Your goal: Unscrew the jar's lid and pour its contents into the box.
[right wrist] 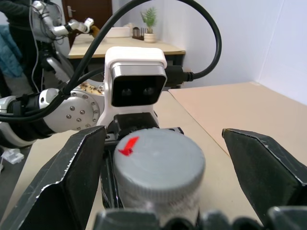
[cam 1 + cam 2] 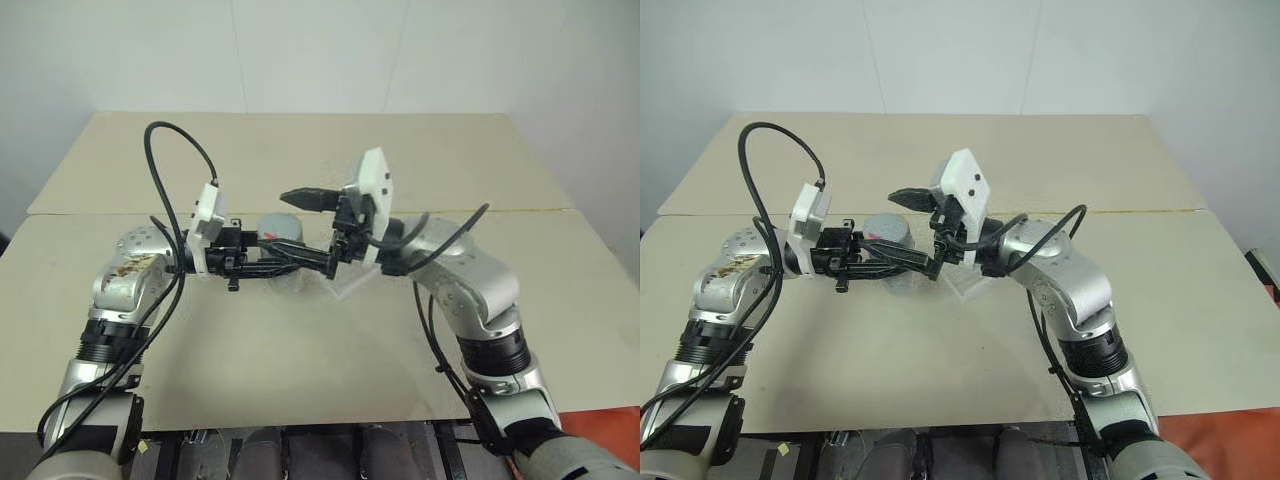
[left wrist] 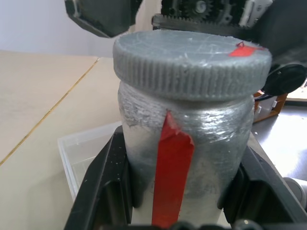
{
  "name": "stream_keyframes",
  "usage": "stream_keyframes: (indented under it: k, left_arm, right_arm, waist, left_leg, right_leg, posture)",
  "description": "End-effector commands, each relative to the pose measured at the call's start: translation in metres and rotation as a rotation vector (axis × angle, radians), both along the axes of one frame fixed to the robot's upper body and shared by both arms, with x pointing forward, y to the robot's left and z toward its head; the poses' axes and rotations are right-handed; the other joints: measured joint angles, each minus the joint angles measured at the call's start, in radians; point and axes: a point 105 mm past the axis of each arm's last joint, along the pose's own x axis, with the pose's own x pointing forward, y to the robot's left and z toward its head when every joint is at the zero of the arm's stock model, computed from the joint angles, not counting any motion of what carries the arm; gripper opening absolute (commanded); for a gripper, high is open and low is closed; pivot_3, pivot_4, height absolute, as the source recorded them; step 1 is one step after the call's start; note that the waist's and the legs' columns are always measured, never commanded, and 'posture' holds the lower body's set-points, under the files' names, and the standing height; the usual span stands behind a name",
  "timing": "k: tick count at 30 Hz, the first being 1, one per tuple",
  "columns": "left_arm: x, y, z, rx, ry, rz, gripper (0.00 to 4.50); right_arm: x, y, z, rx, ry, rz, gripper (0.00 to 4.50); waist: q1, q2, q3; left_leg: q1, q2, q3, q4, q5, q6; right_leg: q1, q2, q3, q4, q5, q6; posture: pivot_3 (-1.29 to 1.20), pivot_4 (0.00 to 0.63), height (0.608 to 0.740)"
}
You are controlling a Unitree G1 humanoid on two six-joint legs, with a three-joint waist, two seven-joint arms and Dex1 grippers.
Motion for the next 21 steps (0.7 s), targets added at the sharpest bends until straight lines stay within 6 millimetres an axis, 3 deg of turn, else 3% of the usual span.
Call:
stream_keyframes:
  k: [1, 10, 21]
  left_arm:
    - [-0.002, -0.002, 0.011, -0.006, -0.043, -0.017, 1.91]
    - [-0.003, -0.001, 0.011, -0.005, -0.043, -0.018, 1.91]
    - [-0.003, 0.004, 0.013, -0.002, -0.05, -0.013, 1.91]
  right_arm:
    - [-0.002, 0.004, 0.01, 0.005, -0.057, -0.024, 4.48]
    - [0.009, 0.005, 0.002, -0.033, -0.035, -0.089, 4.48]
    - [0.014, -0.019, 0.002, -0.036, -0.03, -0.135, 4.48]
  waist:
    - [0.0, 0.0, 0.0]
    - [0.0, 0.0, 0.0]
    - [0.0, 0.0, 0.0]
  left_leg:
    - [0.0, 0.0, 0.0, 0.0, 0.0, 0.0]
    - [0.0, 0.0, 0.0, 0.0, 0.0, 0.0]
    - [0.0, 0.0, 0.0, 0.0, 0.0, 0.001]
  right_leg:
    - [0.0, 0.0, 0.0, 0.0, 0.0, 0.0]
    - [0.0, 0.0, 0.0, 0.0, 0.0, 0.0]
    - [0.0, 0.0, 0.0, 0.0, 0.0, 0.0]
  posture:
    - [0.0, 0.15, 0.74]
    - [0.0, 0.15, 0.74]
    - [0.0, 0.15, 0.74]
